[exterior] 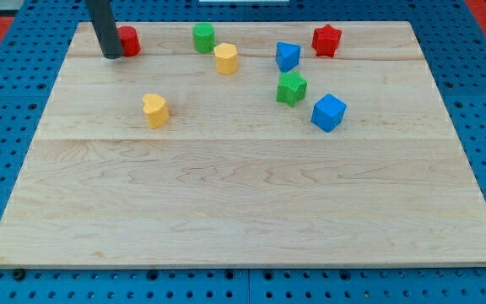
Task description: Move your arm towards the yellow hexagon
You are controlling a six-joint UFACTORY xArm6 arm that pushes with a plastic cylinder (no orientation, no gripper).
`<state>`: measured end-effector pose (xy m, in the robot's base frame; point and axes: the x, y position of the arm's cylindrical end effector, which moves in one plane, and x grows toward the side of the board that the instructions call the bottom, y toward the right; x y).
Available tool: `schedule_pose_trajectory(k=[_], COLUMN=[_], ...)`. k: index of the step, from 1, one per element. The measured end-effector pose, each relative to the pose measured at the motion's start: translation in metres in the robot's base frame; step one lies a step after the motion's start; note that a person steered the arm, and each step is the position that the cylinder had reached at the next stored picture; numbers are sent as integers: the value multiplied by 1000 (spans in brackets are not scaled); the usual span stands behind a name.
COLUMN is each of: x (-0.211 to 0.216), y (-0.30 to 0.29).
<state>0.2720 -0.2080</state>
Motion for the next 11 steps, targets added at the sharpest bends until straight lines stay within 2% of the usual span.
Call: schedule_pose_trajectory(k=[2,4,5,8,9,11], x=[0,16,19,19,33,120], y=[5,60,127,126,128,207])
